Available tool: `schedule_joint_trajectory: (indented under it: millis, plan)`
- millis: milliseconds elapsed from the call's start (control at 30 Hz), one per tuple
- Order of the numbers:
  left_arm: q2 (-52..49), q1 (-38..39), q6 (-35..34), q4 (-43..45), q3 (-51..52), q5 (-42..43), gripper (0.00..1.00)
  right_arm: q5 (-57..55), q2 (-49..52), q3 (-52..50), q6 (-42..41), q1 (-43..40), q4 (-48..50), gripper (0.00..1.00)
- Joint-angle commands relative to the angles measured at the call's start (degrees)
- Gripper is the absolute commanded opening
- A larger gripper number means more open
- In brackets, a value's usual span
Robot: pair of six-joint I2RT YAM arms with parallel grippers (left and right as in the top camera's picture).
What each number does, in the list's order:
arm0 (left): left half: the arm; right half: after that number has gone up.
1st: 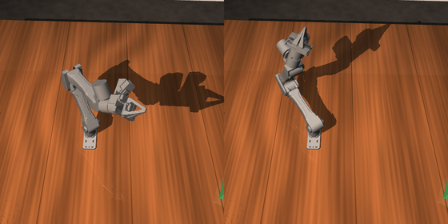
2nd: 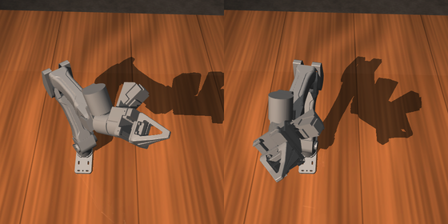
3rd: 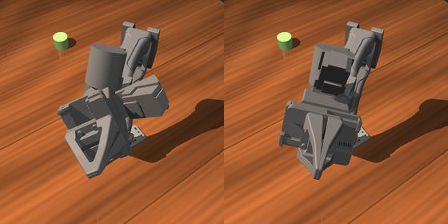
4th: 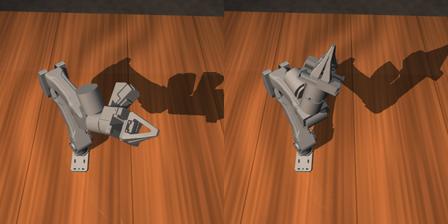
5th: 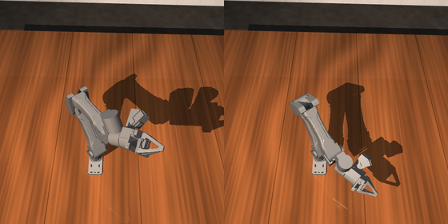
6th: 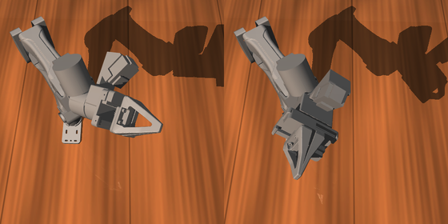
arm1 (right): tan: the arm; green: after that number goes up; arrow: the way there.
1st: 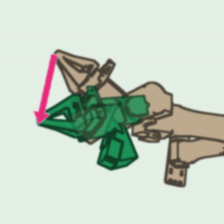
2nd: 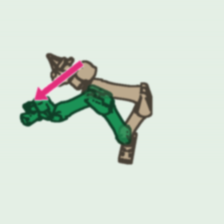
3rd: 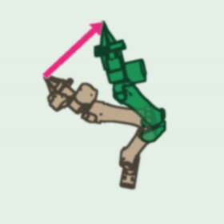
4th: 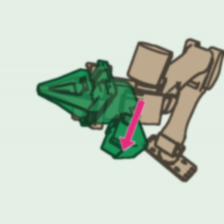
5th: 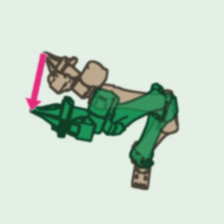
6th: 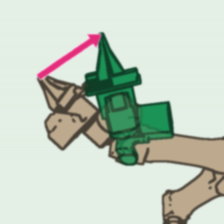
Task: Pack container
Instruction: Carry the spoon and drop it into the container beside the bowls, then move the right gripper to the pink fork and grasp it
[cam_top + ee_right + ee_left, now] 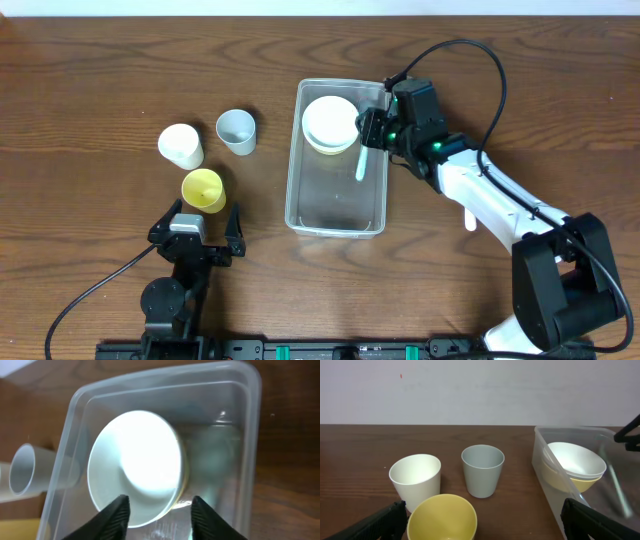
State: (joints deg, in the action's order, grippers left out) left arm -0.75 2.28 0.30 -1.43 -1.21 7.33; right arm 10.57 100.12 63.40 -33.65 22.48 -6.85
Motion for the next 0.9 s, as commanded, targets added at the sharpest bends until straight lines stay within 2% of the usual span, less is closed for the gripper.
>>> schedule_joint_trajectory:
  millis: [0,100,233,300,333,467,733,867]
  plan:
    - [0.0,-0.2,0.8,-1.9,1.0,1.0,0.98,0.7,-0.3,2.6,0.9,-0.5,-0.4,0.47]
    - [0.0,-0.2,0.8,-1.9,1.0,1.0,0.98,1.3,-1.2,5.9,2.5,-0.5,-3.1,0.46]
    - [0.0,-0.2,0.8,-1.9,1.0,1.0,0.98,1.8,-4.2,13.8,7.8,-0.5,-12.3,0.48]
    - [0.0,-0.2,0.8,-1.9,1.0,1.0,0.98,1.4,-6.4,18.8,10.9,-0.7,-20.2,0.51]
    - [0.0,-0.2,0.8,-1.9,1.0,1.0,0.98,-0.7,-8.3,22.6,11.9,-1.2,-27.7,0.54]
    - [0.0,-0.2,0.8,-1.9,1.0,1.0,0.98,-8.5,-12.5,28.5,10.0,-4.2,-43.5,0.58]
    - [0.0,-0.2,0.8,-1.9,1.0,1.0,0.98,-10.8,-15.7,28.0,5.8,-16.2,-63.2,0.61]
    - [0.0,-0.2,0.8,-1.9,1.0,1.0,0.98,-12.7,-15.8,23.3,5.4,-19.9,-66.7,0.61]
